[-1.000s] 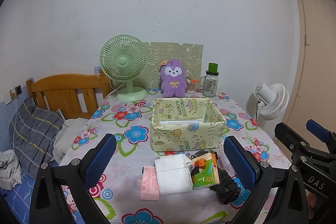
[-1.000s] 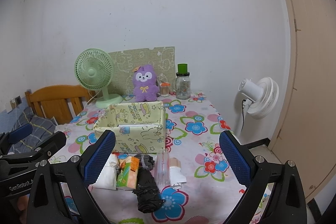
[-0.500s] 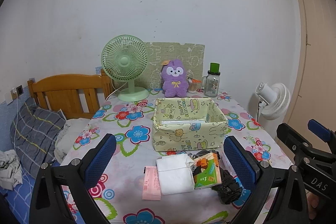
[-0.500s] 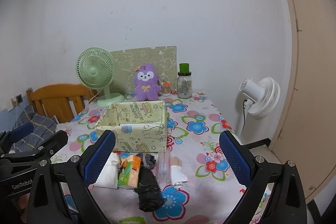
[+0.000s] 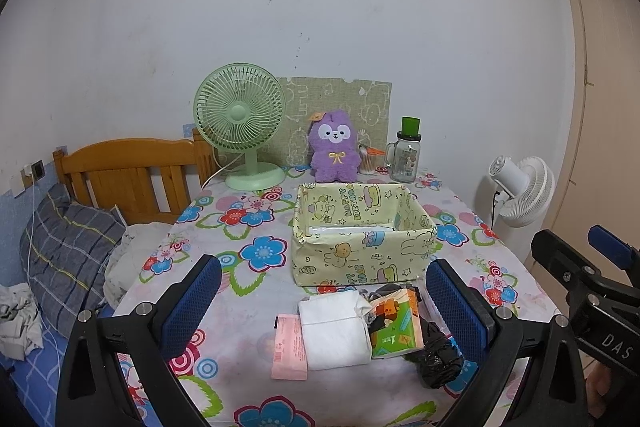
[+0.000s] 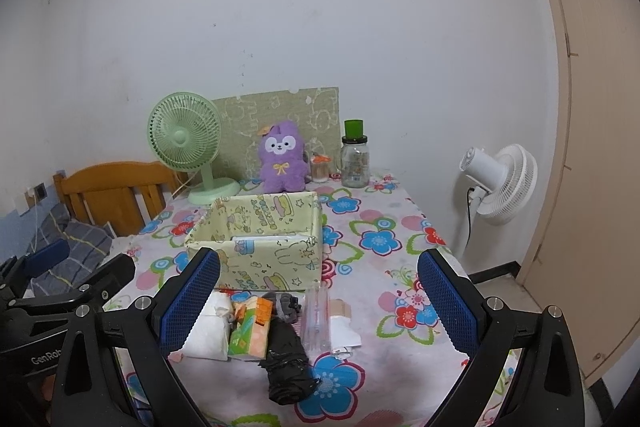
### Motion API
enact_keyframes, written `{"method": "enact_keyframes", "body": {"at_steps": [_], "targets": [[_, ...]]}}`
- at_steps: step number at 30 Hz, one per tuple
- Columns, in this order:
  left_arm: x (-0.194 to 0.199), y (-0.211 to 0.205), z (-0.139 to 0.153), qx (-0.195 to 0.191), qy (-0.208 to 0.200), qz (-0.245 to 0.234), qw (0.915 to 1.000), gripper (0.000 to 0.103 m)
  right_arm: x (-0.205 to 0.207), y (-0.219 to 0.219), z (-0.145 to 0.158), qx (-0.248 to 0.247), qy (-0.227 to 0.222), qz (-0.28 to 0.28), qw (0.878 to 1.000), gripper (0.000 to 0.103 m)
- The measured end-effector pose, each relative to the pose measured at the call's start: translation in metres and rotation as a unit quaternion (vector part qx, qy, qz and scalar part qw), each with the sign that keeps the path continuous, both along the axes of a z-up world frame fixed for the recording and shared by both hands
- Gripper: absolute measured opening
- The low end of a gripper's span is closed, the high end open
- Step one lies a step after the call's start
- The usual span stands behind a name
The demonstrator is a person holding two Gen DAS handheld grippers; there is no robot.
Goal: Organize soft objects
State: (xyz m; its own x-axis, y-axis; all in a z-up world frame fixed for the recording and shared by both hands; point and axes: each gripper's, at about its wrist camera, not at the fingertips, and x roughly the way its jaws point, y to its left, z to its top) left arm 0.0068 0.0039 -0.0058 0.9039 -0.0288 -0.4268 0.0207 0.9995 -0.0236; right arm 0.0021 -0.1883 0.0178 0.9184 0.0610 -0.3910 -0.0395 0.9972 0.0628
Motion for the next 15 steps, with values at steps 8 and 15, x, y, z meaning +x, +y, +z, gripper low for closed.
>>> {"method": "enact_keyframes", "body": {"at_steps": [8, 15], "targets": [[0.0015, -0.0015, -0.0006, 0.000, 0.001, 0.001, 1.0000, 0.103, 0.0009, -0.0008, 0.0005, 0.001, 0.002, 0.001, 1.000, 0.100], [0.0022, -0.0027, -0.0012, 0.002, 0.001, 0.001, 1.0000, 0.103, 0.0014, 0.0004, -0.0013, 0.001, 0.002, 0.007, 1.000, 0.100]]}}
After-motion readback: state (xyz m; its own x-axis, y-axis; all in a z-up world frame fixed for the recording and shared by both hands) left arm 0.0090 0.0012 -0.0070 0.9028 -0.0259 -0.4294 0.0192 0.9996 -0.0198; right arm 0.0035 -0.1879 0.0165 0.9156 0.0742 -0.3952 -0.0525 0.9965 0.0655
